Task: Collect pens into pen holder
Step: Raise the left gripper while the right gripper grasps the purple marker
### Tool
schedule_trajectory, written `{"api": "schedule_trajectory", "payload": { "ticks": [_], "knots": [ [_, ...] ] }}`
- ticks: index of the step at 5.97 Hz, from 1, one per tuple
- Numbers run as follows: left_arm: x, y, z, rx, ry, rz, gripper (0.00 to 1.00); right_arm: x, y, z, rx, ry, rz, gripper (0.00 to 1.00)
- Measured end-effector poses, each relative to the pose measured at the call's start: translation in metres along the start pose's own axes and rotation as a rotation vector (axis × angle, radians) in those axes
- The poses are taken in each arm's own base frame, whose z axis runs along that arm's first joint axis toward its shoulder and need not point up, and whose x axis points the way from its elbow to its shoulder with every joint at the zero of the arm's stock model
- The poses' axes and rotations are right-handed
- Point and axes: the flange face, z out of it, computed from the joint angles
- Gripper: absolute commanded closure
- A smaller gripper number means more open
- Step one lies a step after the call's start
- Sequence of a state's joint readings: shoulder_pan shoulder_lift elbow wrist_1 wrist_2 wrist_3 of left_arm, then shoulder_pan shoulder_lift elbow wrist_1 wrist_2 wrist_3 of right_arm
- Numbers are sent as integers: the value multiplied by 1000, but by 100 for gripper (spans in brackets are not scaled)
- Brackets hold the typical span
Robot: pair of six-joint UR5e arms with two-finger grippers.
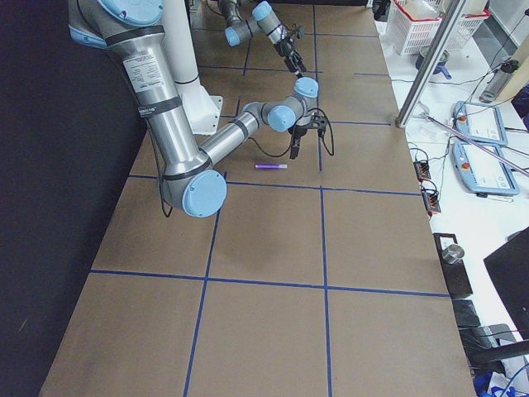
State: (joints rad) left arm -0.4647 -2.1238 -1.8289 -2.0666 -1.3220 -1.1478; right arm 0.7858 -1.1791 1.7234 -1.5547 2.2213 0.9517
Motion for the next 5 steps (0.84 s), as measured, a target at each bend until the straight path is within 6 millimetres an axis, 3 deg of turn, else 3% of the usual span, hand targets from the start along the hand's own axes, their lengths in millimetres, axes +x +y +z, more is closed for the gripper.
{"api": "schedule_trajectory", "payload": {
  "ticks": [3,5],
  "knots": [
    [-6,6,2,-11,-13,0,0,1,7,46,-108,25,-24,27],
    [-6,8,4,-13,-17,1,0,3,11,62,-136,38,-22,44]
  ]
}}
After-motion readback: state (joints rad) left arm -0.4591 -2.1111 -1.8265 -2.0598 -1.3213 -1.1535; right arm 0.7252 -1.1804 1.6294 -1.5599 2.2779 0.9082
